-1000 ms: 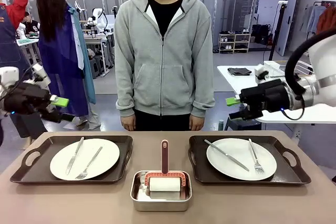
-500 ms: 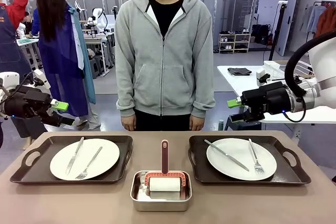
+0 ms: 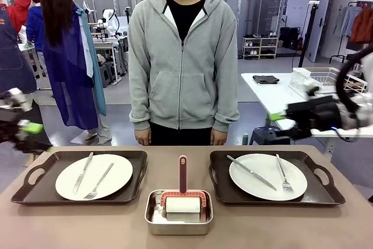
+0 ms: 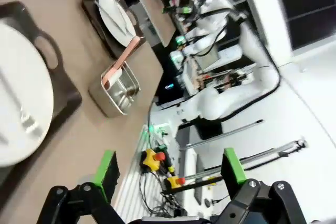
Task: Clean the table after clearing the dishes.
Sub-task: When the left (or right) Handle tray is removed, use the left hand (or right hand) to clean the left (or right) side of the table with the Lint Roller.
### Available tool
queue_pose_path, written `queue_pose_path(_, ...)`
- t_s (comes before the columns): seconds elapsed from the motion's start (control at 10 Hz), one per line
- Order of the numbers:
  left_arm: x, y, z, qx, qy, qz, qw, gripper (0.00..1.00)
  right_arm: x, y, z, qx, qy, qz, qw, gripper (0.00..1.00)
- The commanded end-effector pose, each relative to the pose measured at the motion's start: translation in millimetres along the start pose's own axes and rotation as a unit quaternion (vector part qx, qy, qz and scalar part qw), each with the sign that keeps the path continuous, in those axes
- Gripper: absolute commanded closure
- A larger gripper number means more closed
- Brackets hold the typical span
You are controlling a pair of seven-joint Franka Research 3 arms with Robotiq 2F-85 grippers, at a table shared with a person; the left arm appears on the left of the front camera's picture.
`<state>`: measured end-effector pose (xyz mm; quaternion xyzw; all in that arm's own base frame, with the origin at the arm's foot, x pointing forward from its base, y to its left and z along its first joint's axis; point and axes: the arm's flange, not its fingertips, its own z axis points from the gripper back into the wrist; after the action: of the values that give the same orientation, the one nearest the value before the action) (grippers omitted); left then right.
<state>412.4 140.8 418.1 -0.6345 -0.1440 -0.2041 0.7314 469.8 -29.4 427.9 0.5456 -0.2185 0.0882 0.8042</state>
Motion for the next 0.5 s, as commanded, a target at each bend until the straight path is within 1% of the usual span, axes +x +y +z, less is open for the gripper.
queue_pose_path(0.0, -17.2, 11.1, 69.3, -0.019, -0.03, 0.002, 0.999, 0.0, -30.6, -12.3, 56.6, -0.018, -0.078, -0.023, 0.997, 0.0)
queue_pose_path(0.1, -38.9, 16.5, 103.5, -0.013, -0.061, 0.014, 0.998, 0.0, -52.1, -17.4, 88.5, -0.017, -0.12, -0.042, 0.992, 0.0)
queue_pose_path(0.2, -58.7, 18.1, 128.8, -0.009, -0.095, 0.022, 0.995, 0.0, -75.9, -19.5, 111.6, -0.018, -0.149, -0.047, 0.987, 0.0)
queue_pose_path(0.3, -76.5, 21.7, 153.1, -0.016, -0.13, 0.028, 0.991, 0.0, -100.2, -23.2, 133.4, -0.023, -0.188, -0.057, 0.98, 0.0)
queue_pose_path(0.4, -91.0, 24.1, 171.3, -0.031, -0.15, 0.029, 0.988, 0.0, -119.8, -31.6, 159.0, -0.029, -0.23, -0.075, 0.97, 0.0)
